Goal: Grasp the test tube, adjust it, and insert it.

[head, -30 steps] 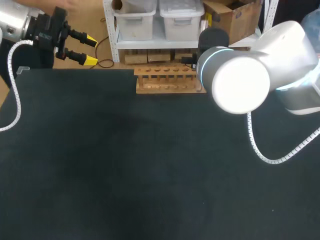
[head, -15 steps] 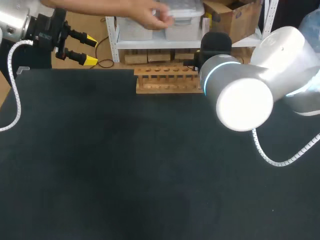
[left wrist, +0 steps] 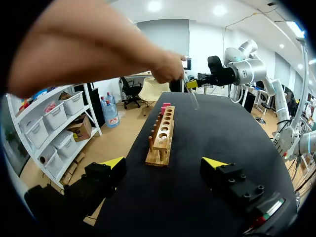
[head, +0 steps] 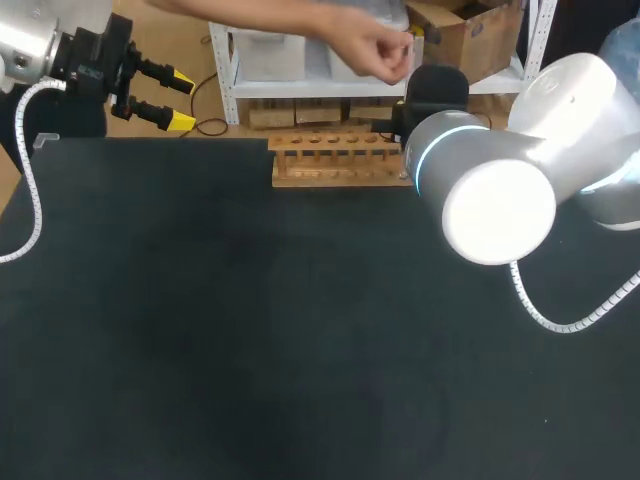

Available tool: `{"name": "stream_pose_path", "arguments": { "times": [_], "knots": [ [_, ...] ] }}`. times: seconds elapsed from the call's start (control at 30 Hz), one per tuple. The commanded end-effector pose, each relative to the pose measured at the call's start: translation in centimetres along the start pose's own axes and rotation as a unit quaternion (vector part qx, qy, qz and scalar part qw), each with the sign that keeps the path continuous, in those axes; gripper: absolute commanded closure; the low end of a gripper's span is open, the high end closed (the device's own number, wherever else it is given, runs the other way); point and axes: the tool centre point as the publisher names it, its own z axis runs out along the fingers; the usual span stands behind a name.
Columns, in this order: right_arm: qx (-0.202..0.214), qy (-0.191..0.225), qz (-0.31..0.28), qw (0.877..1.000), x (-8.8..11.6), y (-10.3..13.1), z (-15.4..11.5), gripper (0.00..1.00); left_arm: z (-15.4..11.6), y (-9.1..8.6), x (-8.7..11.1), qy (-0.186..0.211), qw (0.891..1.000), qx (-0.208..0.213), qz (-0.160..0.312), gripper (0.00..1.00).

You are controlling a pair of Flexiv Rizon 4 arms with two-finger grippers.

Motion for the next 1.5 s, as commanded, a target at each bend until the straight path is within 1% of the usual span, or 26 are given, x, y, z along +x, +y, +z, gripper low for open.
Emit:
{"name": "stream_pose_path", "arguments": {
  "times": [0.03, 1.27, 1.5],
  "knots": [
    [-0.003, -0.002, 0.001, 1.000, 0.1, -0.2, 0.0, 1.00, 0.0, -0.3, 0.0, -0.001, 1.000, -0.004, 0.001, 0.00],
    [-0.003, -0.002, 0.001, 1.000, 0.1, -0.2, 0.0, 1.00, 0.0, -0.3, 0.0, -0.001, 1.000, -0.004, 0.001, 0.00],
    [-0.003, 0.004, -0.005, 1.000, 0.8, 0.9, 0.6, 1.00, 0.0, -0.3, 0.0, -0.001, 1.000, -0.004, 0.001, 0.00]
  ]
}}
